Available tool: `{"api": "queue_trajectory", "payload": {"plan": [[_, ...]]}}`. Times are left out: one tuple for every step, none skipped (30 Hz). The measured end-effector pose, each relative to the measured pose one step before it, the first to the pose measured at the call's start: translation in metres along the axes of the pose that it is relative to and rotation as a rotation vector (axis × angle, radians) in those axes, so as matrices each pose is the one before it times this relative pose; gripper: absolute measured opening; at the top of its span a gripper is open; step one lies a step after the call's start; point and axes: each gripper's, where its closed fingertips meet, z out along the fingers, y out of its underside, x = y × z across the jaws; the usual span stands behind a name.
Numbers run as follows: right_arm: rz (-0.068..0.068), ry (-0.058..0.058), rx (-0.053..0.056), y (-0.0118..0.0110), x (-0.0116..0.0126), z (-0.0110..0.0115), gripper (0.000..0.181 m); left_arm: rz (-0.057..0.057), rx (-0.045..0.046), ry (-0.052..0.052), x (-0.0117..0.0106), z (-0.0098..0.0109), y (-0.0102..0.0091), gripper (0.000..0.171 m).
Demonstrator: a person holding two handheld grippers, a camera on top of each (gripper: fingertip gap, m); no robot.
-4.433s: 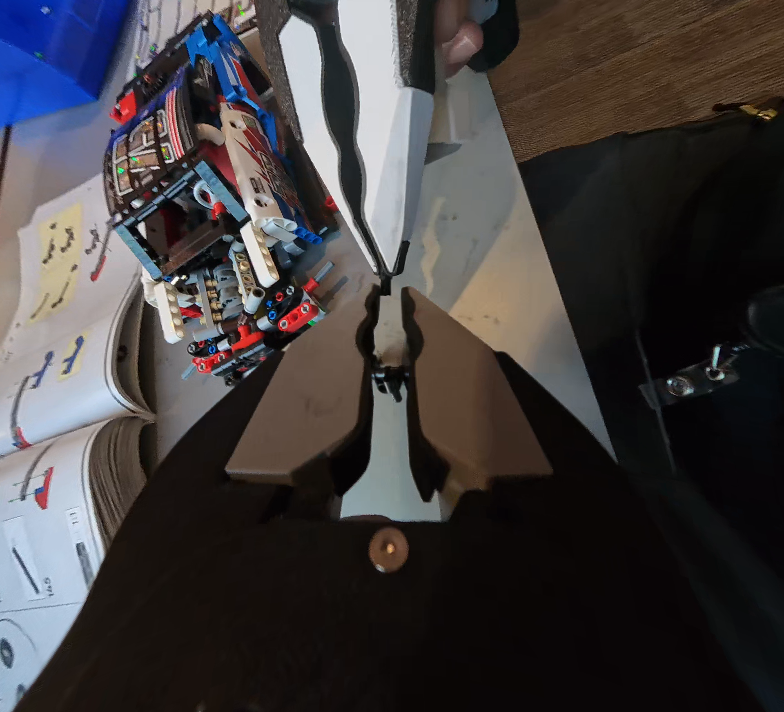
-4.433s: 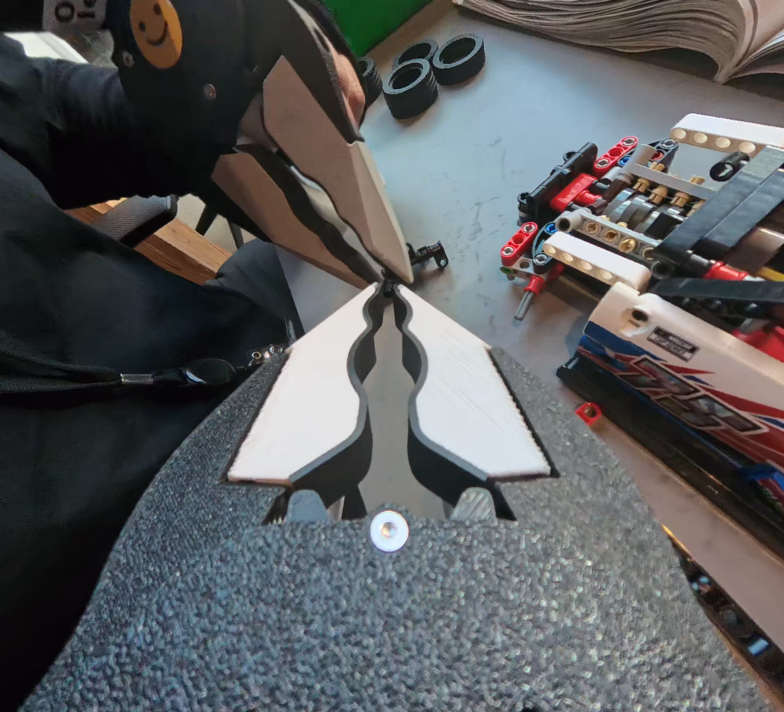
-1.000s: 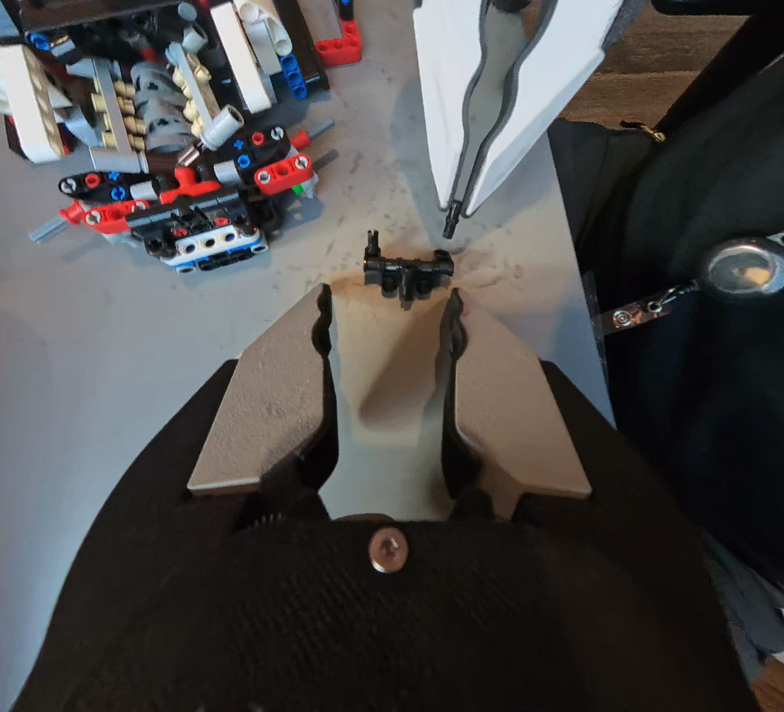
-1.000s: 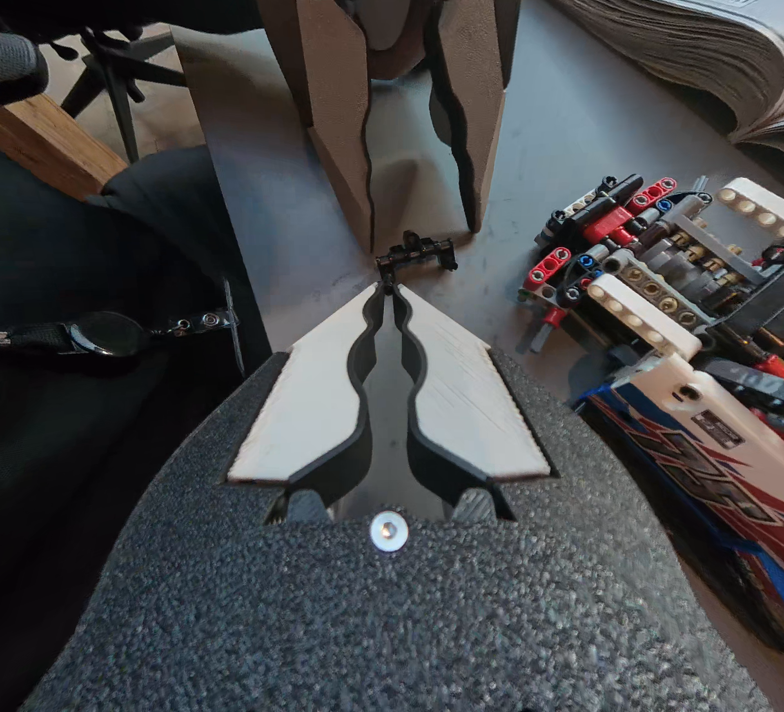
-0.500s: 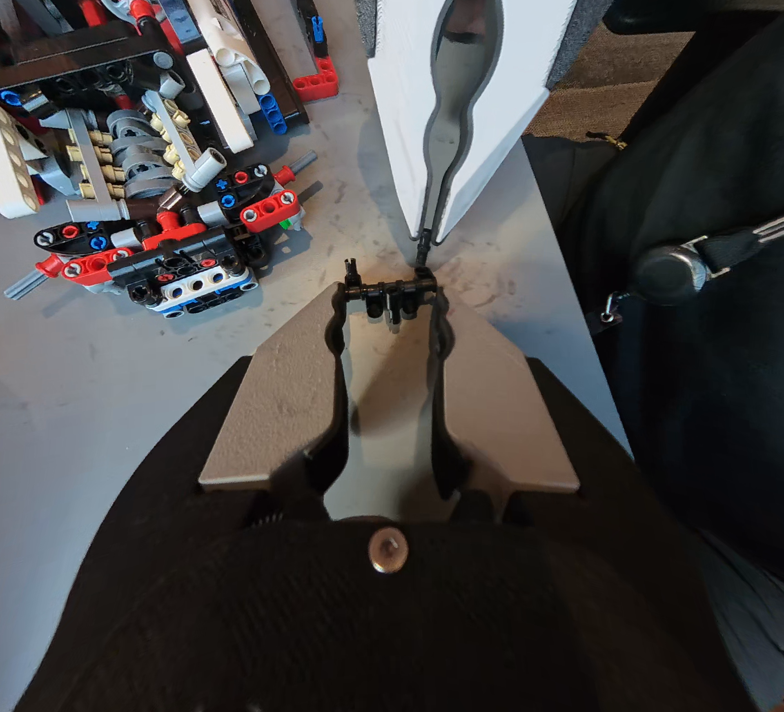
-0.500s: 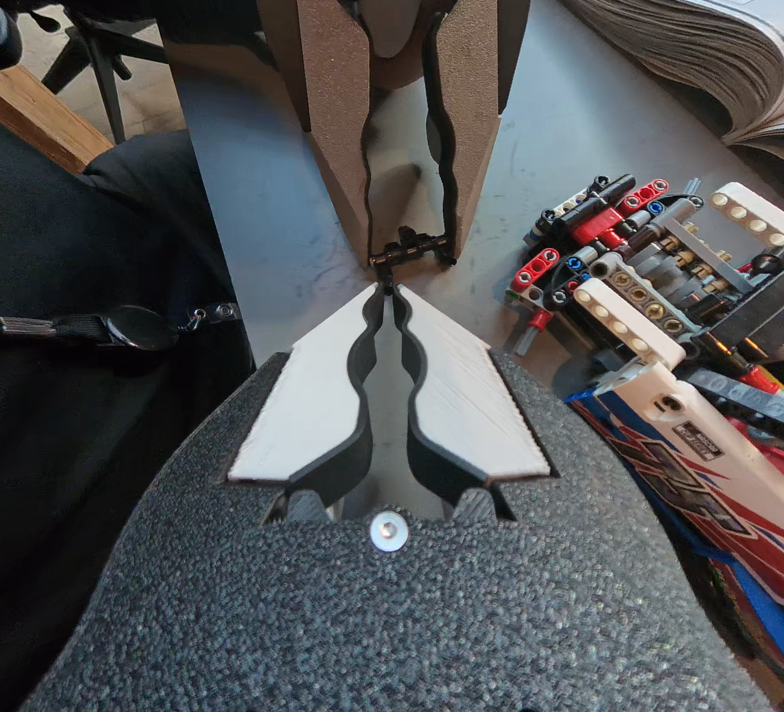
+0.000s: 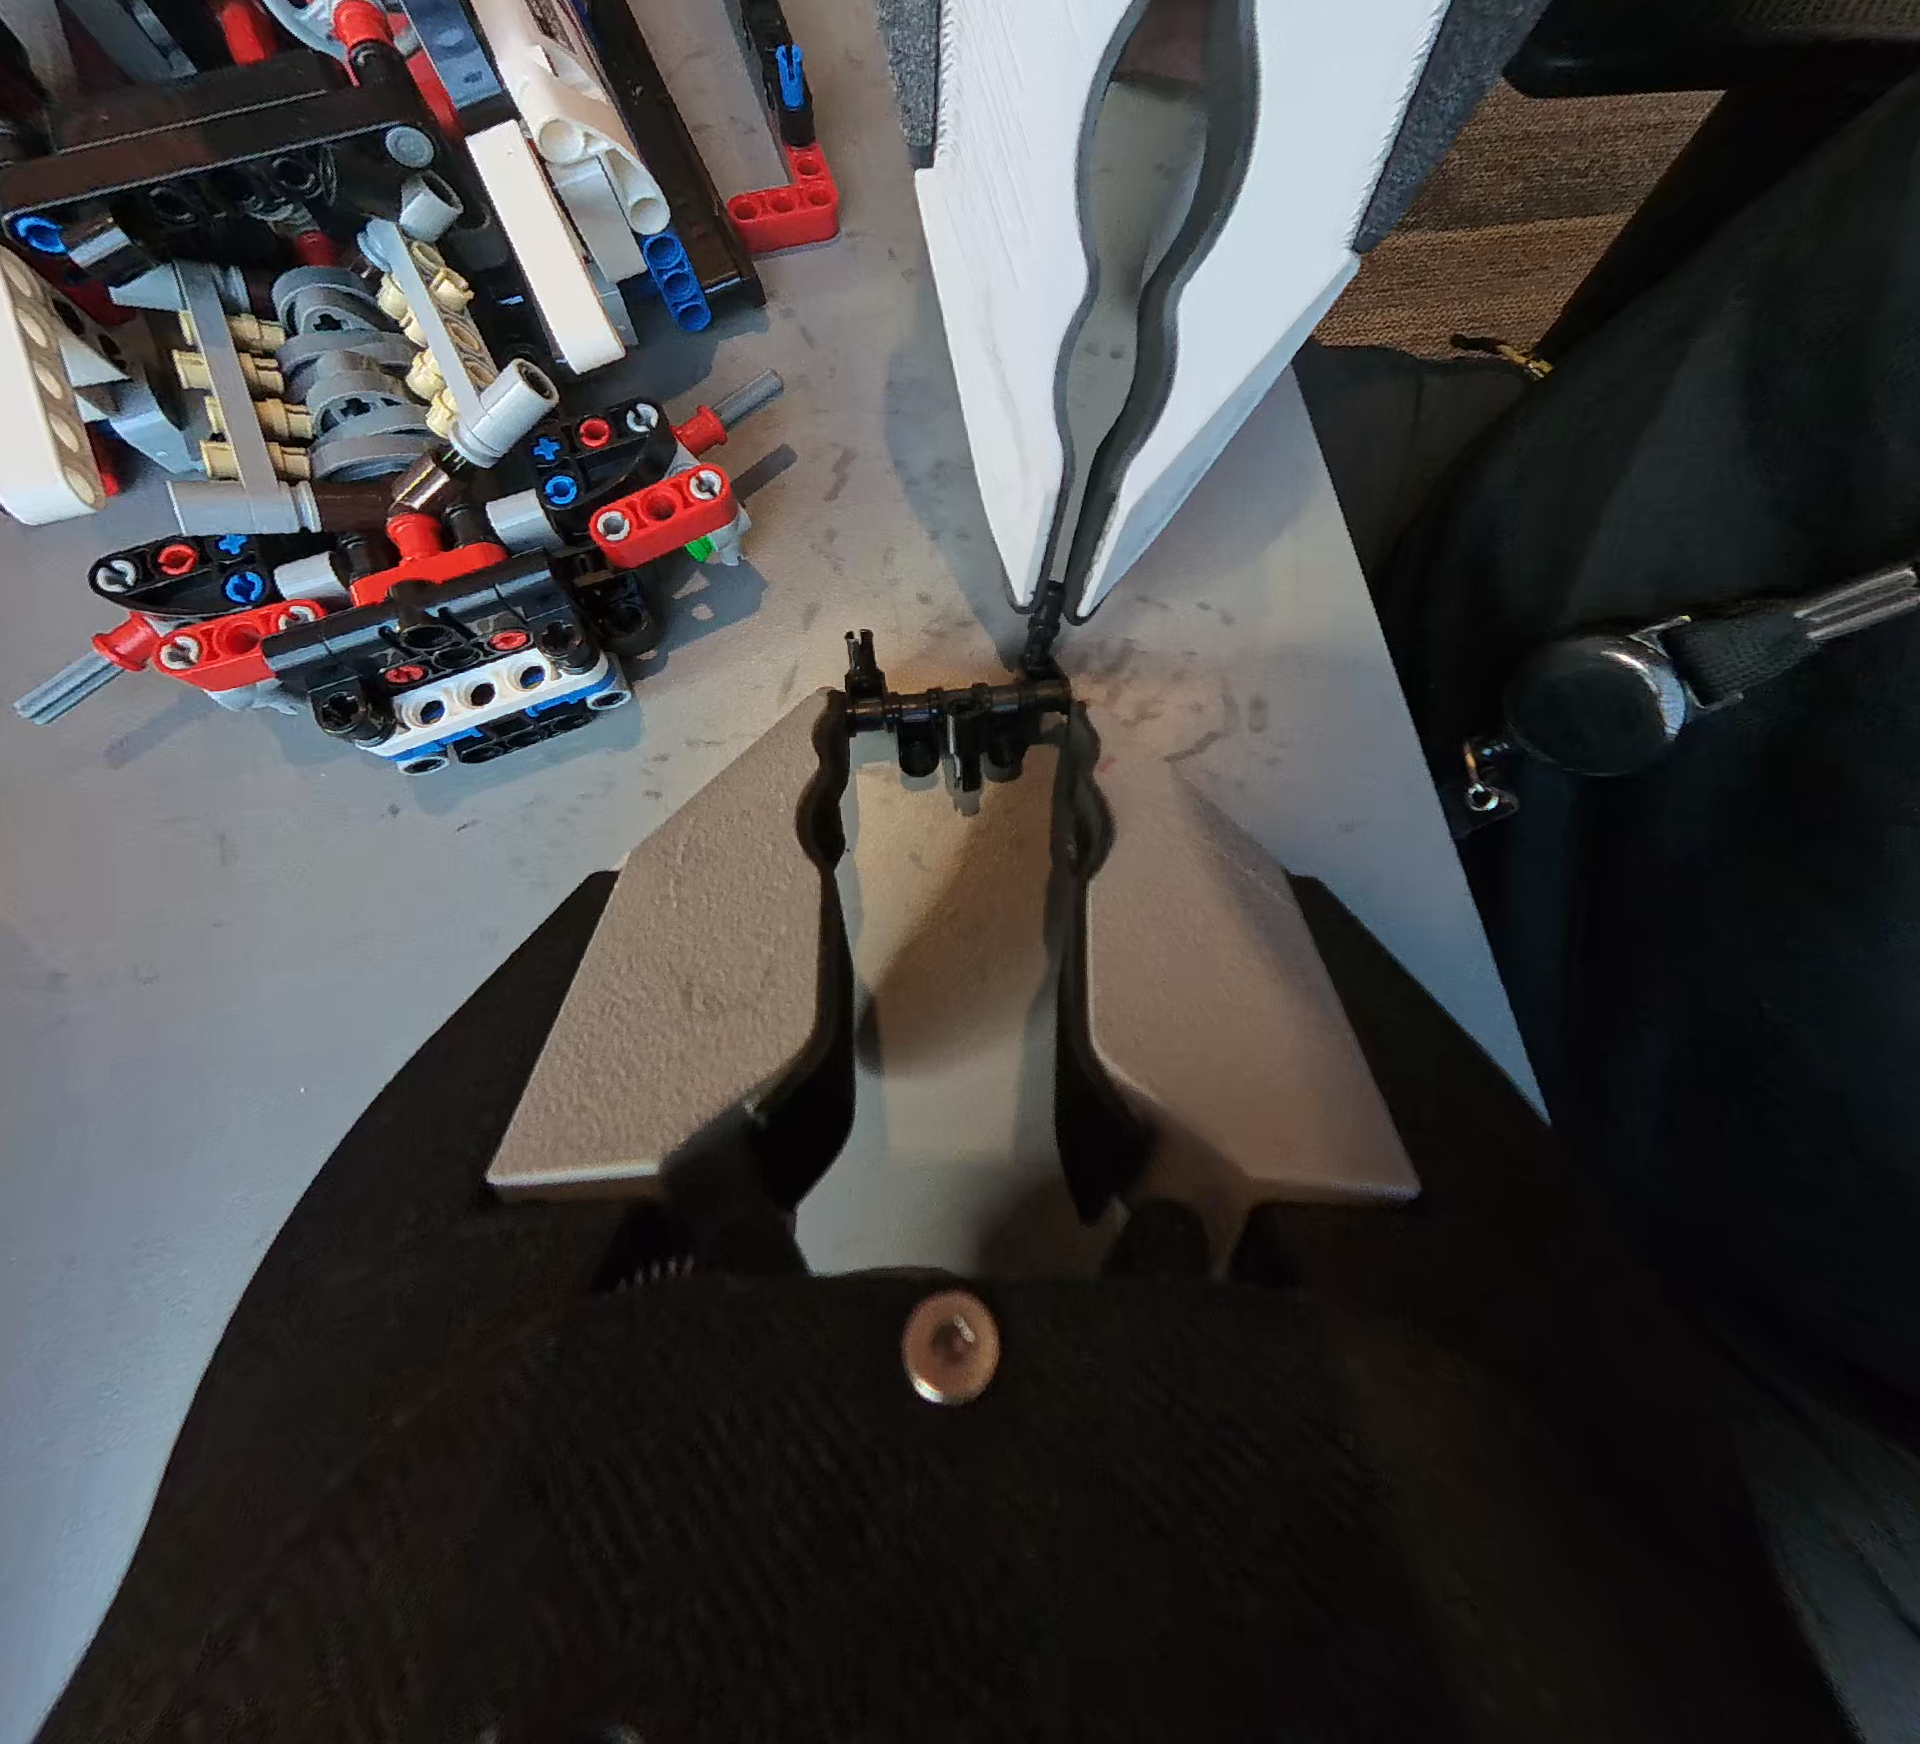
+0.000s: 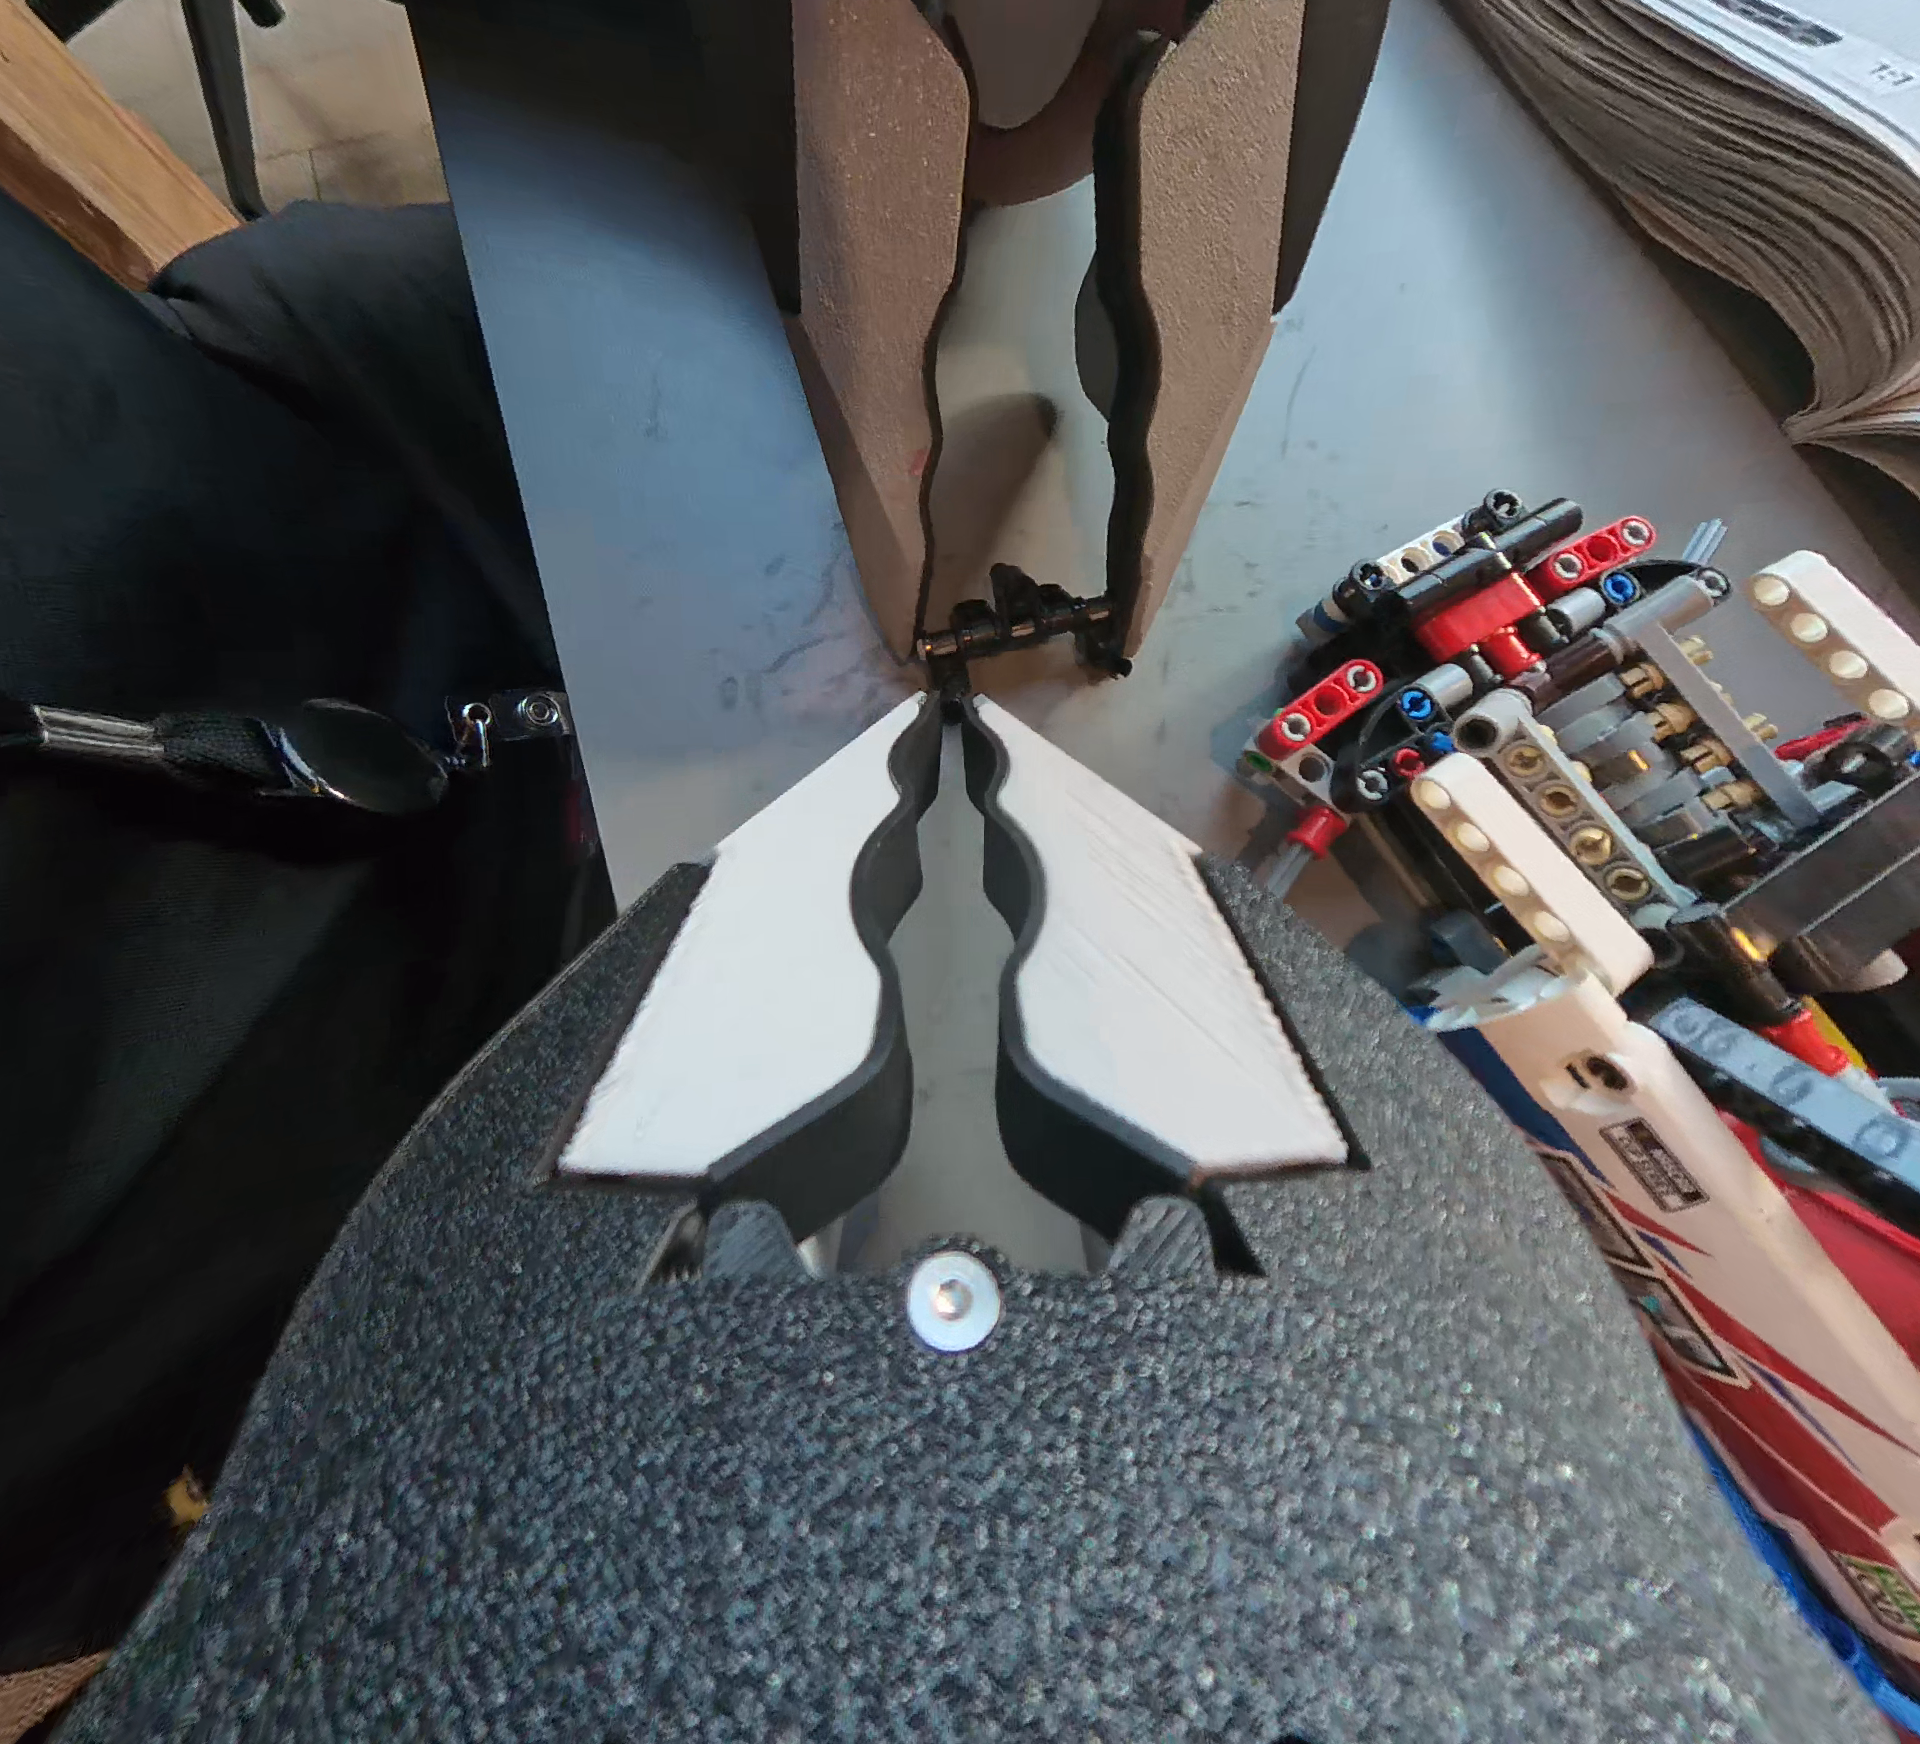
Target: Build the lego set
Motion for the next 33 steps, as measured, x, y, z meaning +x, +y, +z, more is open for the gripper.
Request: {"api": "queue_trajectory", "payload": {"plan": [[-0.0270, 0.0041, -0.0029, -0.00041, -0.00022, 0.00015, 0.003, 0.0034, 0.00303, -0.0011, 0.00006, 0.00004, 0.00008, 0.039], [-0.0362, 0.0050, 0.0001, -0.00053, -0.00033, 0.00029, 0.003, 0.0018, 0.00177, -0.0002, 0.00008, 0.00007, -0.00003, 0.039], [-0.0356, 0.0053, 0.0009, -0.00031, 0.00010, 0.00031, 0.003, 0.0001, 0.00016, -0.0012, 0.00002, -0.00002, 0.00003, 0.039], [-0.0228, 0.0005, -0.0003, -0.00018, 0.00007, 0.00011, 0.003, 0.0008, 0.00127, -0.0017, -0.00002, 0.00011, -0.00002, 0.039], [-0.0129, -0.0031, -0.0004, -0.00007, -0.00020, 0.00013, 0.003, 0.0017, 0.00370, -0.0015, -0.00001, 0.00010, 0.00009, 0.039], [-0.0089, -0.0034, 0.0002, 0.00021, -0.00003, 0.00001, 0.003, 0.0011, 0.00268, -0.0019, 0.00003, -0.00004, 0.00003, 0.039], [0.0015, -0.0041, 0.0045, 0.00017, 0.00006, -0.00013, 0.003, 0.0005, -0.00030, -0.0028, 0.00001, 0.00005, 0.00003, 0.039], [0.0111, -0.0038, 0.0083, 0.00010, 0.00000, -0.00013, 0.003, 0.0006, 0.00031, -0.0023, -0.00005, 0.00004, -0.00002, 0.039], [0.0088, -0.0006, 0.0077, 0.00057, 0.00028, -0.00025, 0.003, -0.0002, 0.00074, -0.0023, -0.00002, 0.00000, -0.00002, 0.039], [0.0052, 0.0018, 0.0058, 0.00078, 0.00016, -0.00029, 0.003, 0.0012, 0.00044, -0.0030, -0.00003, -0.00006, 0.00008, 0.039], [0.0066, 0.0021, 0.0019, 0.00113, 0.00021, -0.00035, 0.003, 0.0008, 0.00039, -0.0022, 0.00002, -0.00012, -0.00002, 0.039], [0.0052, 0.0021, -0.0010, 0.00137, 0.00012, -0.00008, 0.003, -0.0027, 0.00083, 0.0002, -0.00005, 0.00002, 0.00003, 0.039], [0.0002, 0.0009, -0.0042, 0.00160, -0.00037, 0.00030, 0.003, -0.0007, 0.00031, 0.0003, 0.00000, 0.00004, -0.00007, 0.039], [-0.0076, 0.0071, -0.0106, 0.00224, -0.00002, 0.00072, 0.003, 0.0001, 0.00015, -0.0002, -0.00003, 0.00001, -0.00002, 0.039], [-0.0121, 0.0097, 0.0009, 0.00013, 0.00005, 0.00014, 0.003, 0.0012, 0.00005, -0.0009, 0.00007, -0.00005, 0.00008, 0.039], [-0.0069, 0.0078, 0.0050, -0.00089, 0.00007, -0.00034, 0.003, 0.0013, 0.00000, -0.0015, -0.00009, 0.00003, -0.00001, 0.039], [0.0015, 0.0036, 0.0114, -0.00178, 0.00015, -0.00074, 0.003, 0.0025, -0.00002, -0.0026, -0.00001, 0.00004, 0.00001, 0.038], [0.0039, 0.0007, 0.0068, -0.00088, 0.00032, -0.00044, 0.003, 0.0006, 0.00028, -0.0015, -0.00003, -0.00002, -0.00012, 0.038], [-0.0033, -0.0023, -0.0041, 0.00066, 0.00013, -0.00003, 0.003, -0.0016, 0.00003, 0.0001, 0.00007, 0.00009, -0.00009, 0.039], [-0.0058, -0.0030, -0.0052, 0.00009, 0.00000, -0.00008, 0.003, -0.0011, 0.00017, 0.0003, -0.00007, 0.00005, -0.00008, 0.039], [-0.0041, -0.0050, -0.0063, -0.00081, -0.00033, 0.00030, 0.003, 0.0005, -0.00002, -0.0008, -0.00004, 0.00012, 0.00004, 0.039], [-0.0051, -0.0064, -0.0086, -0.00063, -0.00010, 0.00003, 0.003, 0.0008, -0.00014, -0.0008, -0.00003, -0.00003, -0.00009, 0.038], [-0.0068, -0.0079, -0.0090, 0.00002, 0.00027, 0.00002, 0.003, 0.0011, -0.00013, -0.0011, -0.00001, 0.00002, 0.00001, 0.039], [-0.0123, -0.0065, -0.0043, -0.00001, 0.00011, 0.00009, 0.003, 0.0012, -0.00016, -0.0012, -0.00003, 0.00002, 0.00001, 0.039], [-0.0242, -0.0021, -0.0028, 0.00014, 0.00004, 0.00006, 0.003, 0.0010, -0.00007, -0.0009, 0.00003, 0.00009, 0.00007, 0.038], [-0.0276, -0.0018, -0.0026, 0.00017, -0.00026, 0.00000, 0.003, 0.0005, -0.00004, -0.0003, 0.00002, -0.00002, 0.00003, 0.039], [-0.0301, -0.0024, -0.0057, 0.00049, -0.00030, 0.00009, 0.003, -0.0004, -0.00006, 0.0004, 0.00000, 0.00002, -0.00002, 0.038], [-0.0311, -0.0028, -0.0048, 0.00019, -0.00015, 0.00001, 0.003, 0.0004, -0.00004, -0.0001, -0.00001, 0.00007, -0.00006, 0.038], [-0.0306, -0.0038, -0.0032, -0.00008, -0.00011, 0.00003, 0.003, 0.0003, -0.00003, 0.0000, 0.00007, -0.00002, 0.00003, 0.039], [-0.0325, -0.0029, -0.0015, -0.00005, 0.00020, -0.00002, 0.003, -0.0006, 0.00008, 0.0005, -0.00001, -0.00005, 0.00003, 0.039], [-0.0275, -0.0039, -0.0011, -0.00014, 0.00029, 0.00008, 0.003, 0.0004, 0.00000, 0.0000, 0.00000, 0.00007, -0.00006, 0.039], [-0.0218, -0.0061, -0.0069, -0.00006, 0.00021, 0.00002, 0.003, 0.0001, 0.00004, 0.0001, -0.00004, 0.00000, 0.00013, 0.039], [-0.0148, -0.0092, -0.0146, 0.00003, 0.00002, 0.00010, 0.003, -0.0003, -0.00012, 0.0002, -0.00004, 0.00001, -0.00001, 0.038]]}}
